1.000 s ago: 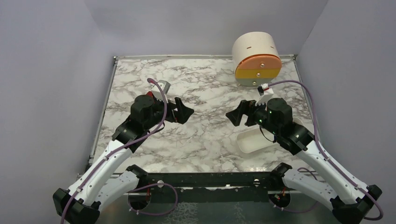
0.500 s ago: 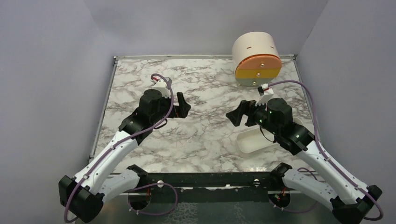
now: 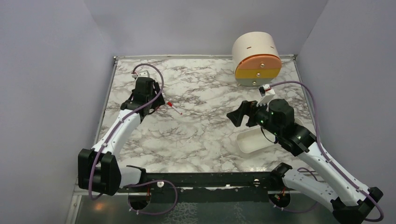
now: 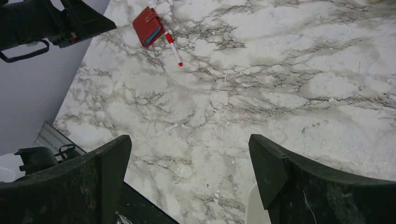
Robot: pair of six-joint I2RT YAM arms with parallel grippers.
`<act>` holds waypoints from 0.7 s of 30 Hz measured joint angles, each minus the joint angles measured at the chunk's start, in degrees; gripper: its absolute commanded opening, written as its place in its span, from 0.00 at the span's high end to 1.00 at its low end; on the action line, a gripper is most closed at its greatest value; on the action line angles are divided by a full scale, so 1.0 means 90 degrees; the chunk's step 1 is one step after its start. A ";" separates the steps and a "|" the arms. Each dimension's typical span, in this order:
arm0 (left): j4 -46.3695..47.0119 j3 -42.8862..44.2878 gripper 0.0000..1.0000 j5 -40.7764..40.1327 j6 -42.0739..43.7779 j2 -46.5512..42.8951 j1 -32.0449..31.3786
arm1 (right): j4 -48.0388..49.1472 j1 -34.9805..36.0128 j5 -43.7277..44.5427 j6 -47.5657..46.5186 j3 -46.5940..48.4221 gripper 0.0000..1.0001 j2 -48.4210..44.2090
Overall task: Put the credit cards into the card holder
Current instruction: Move the card holder to the center of the board.
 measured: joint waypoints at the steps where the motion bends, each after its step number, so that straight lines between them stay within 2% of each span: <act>1: -0.0005 0.0075 0.34 -0.0039 -0.0041 0.0163 0.0216 | 0.0000 0.0000 0.0000 0.0000 0.0000 0.02 -0.0010; 7: 0.0291 0.0270 0.40 -0.0066 -0.0408 0.0867 0.1141 | 0.0000 0.0000 -0.0010 0.0005 -0.0002 0.02 -0.0136; 11: 0.0707 0.0279 0.41 0.0126 -0.0690 0.1326 0.1511 | 0.0000 0.0000 -0.0012 0.0007 -0.0002 0.02 -0.0238; 21: 0.1372 0.0396 0.43 0.0736 -0.0947 0.2601 0.1923 | 0.0007 0.0000 -0.0138 0.0015 -0.0007 0.02 -0.0245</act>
